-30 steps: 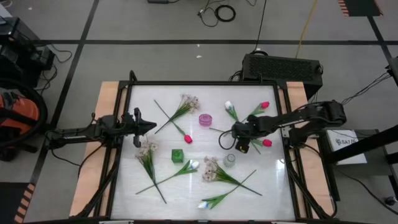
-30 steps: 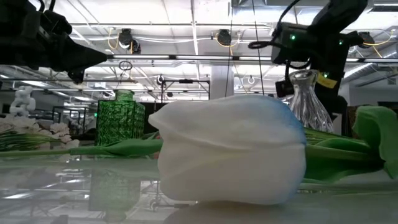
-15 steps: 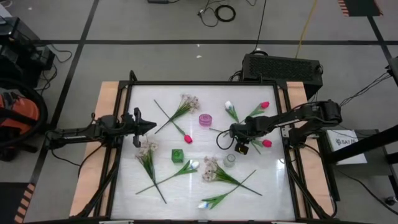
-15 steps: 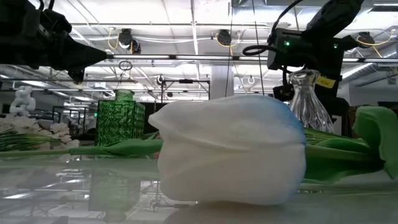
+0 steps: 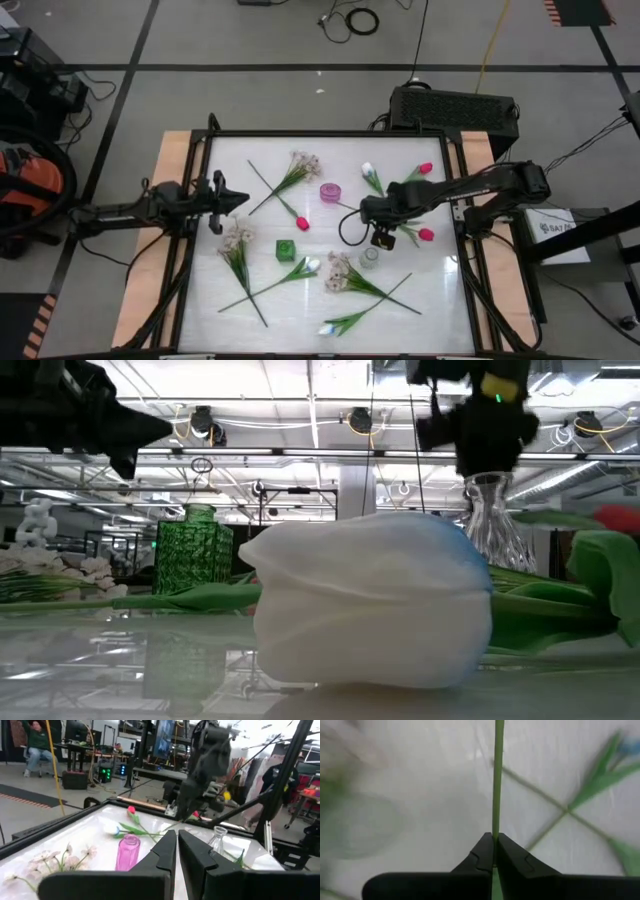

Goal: Sort flowers into vase by color
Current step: Put the bottom right red flower into the purple vase

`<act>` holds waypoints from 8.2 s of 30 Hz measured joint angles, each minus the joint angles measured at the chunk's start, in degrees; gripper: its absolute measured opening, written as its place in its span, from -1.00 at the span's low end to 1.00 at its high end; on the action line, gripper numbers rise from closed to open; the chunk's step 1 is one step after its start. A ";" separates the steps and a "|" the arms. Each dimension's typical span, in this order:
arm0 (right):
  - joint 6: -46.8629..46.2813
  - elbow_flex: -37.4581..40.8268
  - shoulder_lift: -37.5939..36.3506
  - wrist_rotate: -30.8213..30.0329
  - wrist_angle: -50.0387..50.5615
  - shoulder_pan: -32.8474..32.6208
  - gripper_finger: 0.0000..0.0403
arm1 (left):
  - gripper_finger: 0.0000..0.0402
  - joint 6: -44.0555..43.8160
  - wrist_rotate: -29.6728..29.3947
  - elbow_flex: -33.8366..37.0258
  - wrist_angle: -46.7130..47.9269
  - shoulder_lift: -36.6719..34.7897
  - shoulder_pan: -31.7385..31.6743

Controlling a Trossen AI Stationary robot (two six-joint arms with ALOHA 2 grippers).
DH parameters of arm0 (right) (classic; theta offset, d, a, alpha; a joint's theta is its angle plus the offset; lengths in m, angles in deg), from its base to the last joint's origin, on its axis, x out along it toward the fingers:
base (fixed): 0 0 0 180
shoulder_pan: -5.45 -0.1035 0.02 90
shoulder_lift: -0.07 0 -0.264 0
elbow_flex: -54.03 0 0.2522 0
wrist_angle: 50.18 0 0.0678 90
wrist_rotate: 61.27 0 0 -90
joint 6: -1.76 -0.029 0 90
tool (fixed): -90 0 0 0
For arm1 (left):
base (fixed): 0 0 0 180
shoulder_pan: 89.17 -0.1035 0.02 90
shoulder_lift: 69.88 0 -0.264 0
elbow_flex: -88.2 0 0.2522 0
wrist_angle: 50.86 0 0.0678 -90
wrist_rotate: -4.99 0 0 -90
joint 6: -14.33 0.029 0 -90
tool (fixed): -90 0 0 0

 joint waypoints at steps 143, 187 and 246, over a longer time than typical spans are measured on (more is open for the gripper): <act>23.21 12.75 -5.08 -7.45 -100.94 -1.42 0.00 | -0.94 13.49 -10.03 -21.67 -27.93 47.52 9.61; 25.42 7.65 -1.59 -2.91 -99.69 -0.97 -0.56 | -0.96 15.13 -6.48 -21.74 -36.67 54.55 9.69; 16.77 10.63 -10.58 -7.89 -64.70 4.92 -1.00 | 0.28 4.46 -10.73 -21.76 -20.86 49.72 9.63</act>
